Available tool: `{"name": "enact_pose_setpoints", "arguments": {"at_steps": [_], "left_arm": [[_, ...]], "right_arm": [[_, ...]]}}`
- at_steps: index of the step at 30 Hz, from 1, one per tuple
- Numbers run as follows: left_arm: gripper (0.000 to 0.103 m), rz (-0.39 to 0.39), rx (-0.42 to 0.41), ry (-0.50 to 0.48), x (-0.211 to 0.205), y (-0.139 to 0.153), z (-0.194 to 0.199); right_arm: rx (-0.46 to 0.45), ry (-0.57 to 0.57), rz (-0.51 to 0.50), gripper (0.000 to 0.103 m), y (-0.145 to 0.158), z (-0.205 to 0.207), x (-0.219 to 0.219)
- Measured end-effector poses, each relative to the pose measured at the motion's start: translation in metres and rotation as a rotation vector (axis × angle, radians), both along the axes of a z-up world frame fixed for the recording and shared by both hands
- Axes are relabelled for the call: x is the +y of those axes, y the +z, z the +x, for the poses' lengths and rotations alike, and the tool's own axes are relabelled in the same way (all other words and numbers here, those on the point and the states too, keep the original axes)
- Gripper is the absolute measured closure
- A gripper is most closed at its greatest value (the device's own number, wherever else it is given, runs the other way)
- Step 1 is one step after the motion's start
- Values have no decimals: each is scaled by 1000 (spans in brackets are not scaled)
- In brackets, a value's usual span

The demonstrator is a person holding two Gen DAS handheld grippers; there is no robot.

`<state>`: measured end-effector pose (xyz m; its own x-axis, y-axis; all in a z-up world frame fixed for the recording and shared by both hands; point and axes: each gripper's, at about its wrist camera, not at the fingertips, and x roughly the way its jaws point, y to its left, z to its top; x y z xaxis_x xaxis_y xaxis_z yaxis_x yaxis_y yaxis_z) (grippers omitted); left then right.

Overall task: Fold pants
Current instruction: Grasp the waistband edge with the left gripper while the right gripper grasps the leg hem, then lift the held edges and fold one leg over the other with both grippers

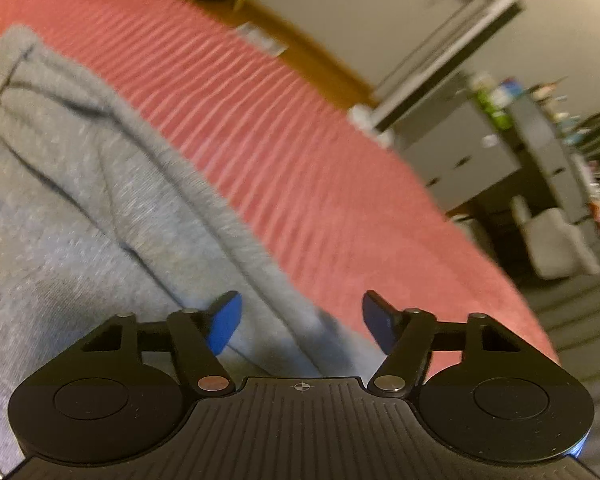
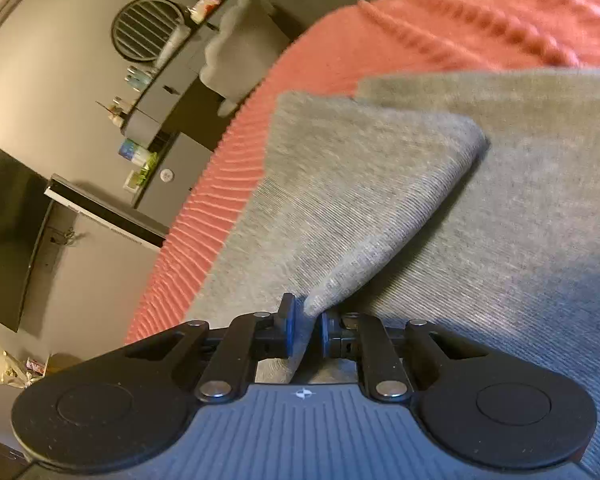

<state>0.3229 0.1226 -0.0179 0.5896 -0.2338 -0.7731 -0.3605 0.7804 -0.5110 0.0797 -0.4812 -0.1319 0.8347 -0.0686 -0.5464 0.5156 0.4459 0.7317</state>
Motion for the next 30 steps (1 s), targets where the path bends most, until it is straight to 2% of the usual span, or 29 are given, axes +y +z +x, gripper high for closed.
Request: {"name": "enact_pose_setpoints", "arguments": {"at_steps": [1,4,6,7,9,11,14,17,20,23,25,27,28,29,30], "left_arm": [[44,-15,24,5,2,-4,4],[49,-72,21,12,10,-19,8],[61,-110,37,30,18,-32,6],[62,-133,34,41,22,-35,3],[96,-172,47,59,30,-37,-6],[96,-175,36,61,35,-32,-18],[97,-128,-59,35,39,2,-51],[97,-26,-198,-35,39,46,-113],[97,-36,-260,-66,51,67,-184],[96,-40,-256,-93,58,61,-249],[95,-49,-178,-85,55,38,-277],[94,-25,-128,-78,53,14,-287],[91,-10,-116,-50,57,7,-288],[79,3,-113,-15,63,2,-287],[56,15,-125,26,73,-1,-287]], "right_arm": [[-3,0,0,89,-1,3,-2],[-13,-3,-7,89,0,10,-4],[-8,-7,-12,89,-2,9,-2],[-13,-15,-3,89,-4,9,-2],[-27,-24,5,90,-4,7,-4],[-22,-21,-16,96,-1,7,-3],[-50,-32,-10,98,13,-6,-2],[-127,-24,-20,98,42,-29,2],[-163,-13,-86,98,71,-60,4],[-150,-14,-144,98,82,-97,1],[-70,-2,-175,98,76,-110,-3],[69,-2,-157,98,60,-112,-9],[113,13,-135,97,51,-110,-11],[157,11,-94,95,42,-109,-14],[178,2,-65,90,35,-109,-16]]}}
